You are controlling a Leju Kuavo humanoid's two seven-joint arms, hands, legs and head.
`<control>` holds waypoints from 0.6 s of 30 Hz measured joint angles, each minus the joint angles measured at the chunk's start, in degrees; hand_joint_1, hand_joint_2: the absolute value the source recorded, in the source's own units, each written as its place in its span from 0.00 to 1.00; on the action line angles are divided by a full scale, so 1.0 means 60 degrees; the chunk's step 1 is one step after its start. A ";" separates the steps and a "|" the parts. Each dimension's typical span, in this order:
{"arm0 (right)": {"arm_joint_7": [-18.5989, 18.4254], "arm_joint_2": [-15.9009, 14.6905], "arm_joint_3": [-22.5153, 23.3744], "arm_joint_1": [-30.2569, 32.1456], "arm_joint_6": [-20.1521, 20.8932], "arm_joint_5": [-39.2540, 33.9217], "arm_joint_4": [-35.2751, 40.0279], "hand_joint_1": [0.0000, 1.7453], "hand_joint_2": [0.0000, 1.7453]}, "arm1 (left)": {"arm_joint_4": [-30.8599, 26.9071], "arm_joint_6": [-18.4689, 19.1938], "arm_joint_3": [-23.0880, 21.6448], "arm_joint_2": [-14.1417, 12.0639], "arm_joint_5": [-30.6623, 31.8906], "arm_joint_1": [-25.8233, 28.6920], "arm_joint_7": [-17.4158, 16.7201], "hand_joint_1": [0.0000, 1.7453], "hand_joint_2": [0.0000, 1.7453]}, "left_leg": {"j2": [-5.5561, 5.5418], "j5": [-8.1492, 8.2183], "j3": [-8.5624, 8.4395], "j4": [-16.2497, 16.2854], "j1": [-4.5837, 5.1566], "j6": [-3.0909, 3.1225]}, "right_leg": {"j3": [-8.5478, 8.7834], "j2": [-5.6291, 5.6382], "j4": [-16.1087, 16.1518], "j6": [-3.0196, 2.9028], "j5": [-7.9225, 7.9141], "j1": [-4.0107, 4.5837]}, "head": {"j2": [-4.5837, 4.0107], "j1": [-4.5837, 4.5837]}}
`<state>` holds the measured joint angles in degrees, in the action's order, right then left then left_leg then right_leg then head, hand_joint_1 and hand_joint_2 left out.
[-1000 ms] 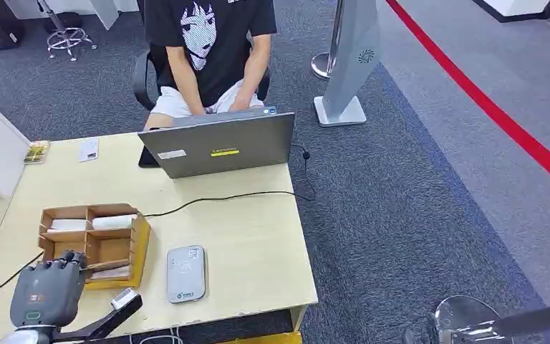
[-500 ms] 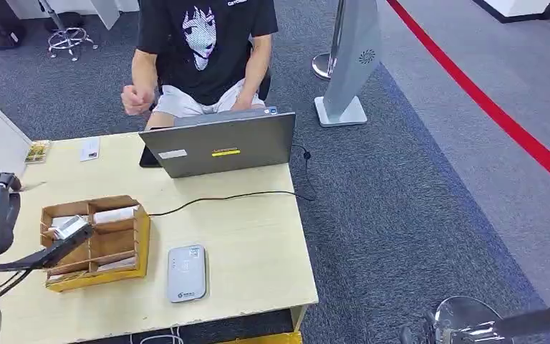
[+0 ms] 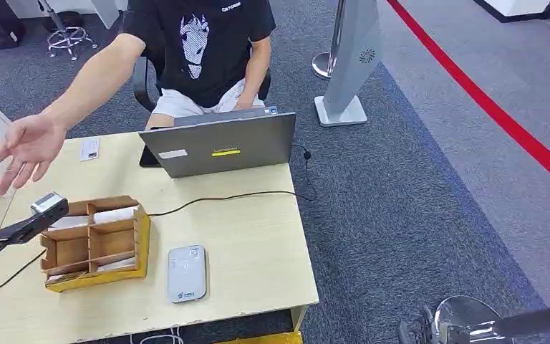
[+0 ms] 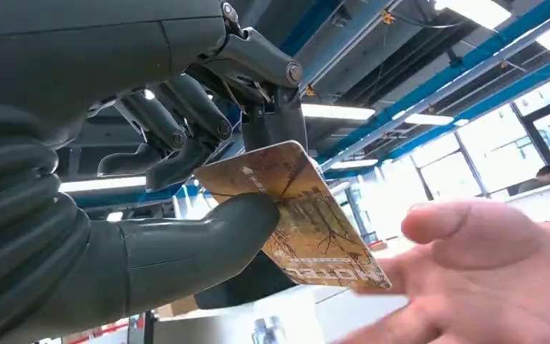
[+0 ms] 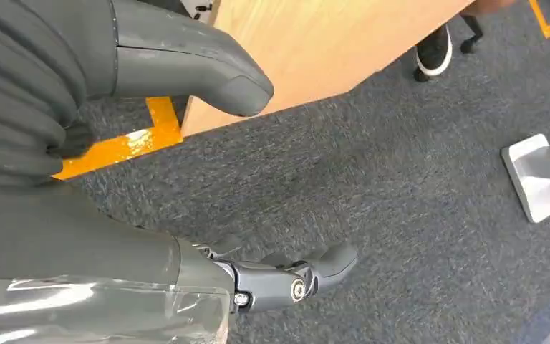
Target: Pass the card to the sensor for recognition and then transmit it.
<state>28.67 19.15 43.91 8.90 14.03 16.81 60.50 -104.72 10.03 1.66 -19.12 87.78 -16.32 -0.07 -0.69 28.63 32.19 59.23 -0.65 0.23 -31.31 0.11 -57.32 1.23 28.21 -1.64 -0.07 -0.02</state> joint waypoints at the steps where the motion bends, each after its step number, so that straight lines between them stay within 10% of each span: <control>1: 0.0026 0.0000 0.0036 -0.0006 0.0033 0.0000 -0.0022 0.00 1.00 | 0.0014 -0.0025 -0.0004 0.0000 -0.0004 -0.0010 0.0000 1.00 1.00 | 0.0000 0.0000 0.0000 0.0000 0.0000 0.0000 | -0.0001 0.0000 0.0000 0.0000 0.0000 0.0000 | 0.0000 0.0004; 18: 0.0059 -0.0004 0.0299 -0.0135 0.0150 0.0011 -0.0153 0.00 1.00 | 0.0076 -0.0277 -0.0011 0.0062 -0.0200 -0.0141 0.0069 1.00 1.00 | 0.0015 0.0006 0.0004 0.0000 0.0000 -0.0002 | -0.0012 0.0023 0.0000 0.0000 0.0000 0.0000 | 0.0000 0.0000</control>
<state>29.03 19.12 45.70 8.09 14.93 16.87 59.58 -104.26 8.37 1.60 -18.75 86.58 -17.17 0.35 -0.60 28.66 32.21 59.23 -0.65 0.22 -31.39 0.25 -57.33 1.23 28.21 -1.64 -0.07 -0.02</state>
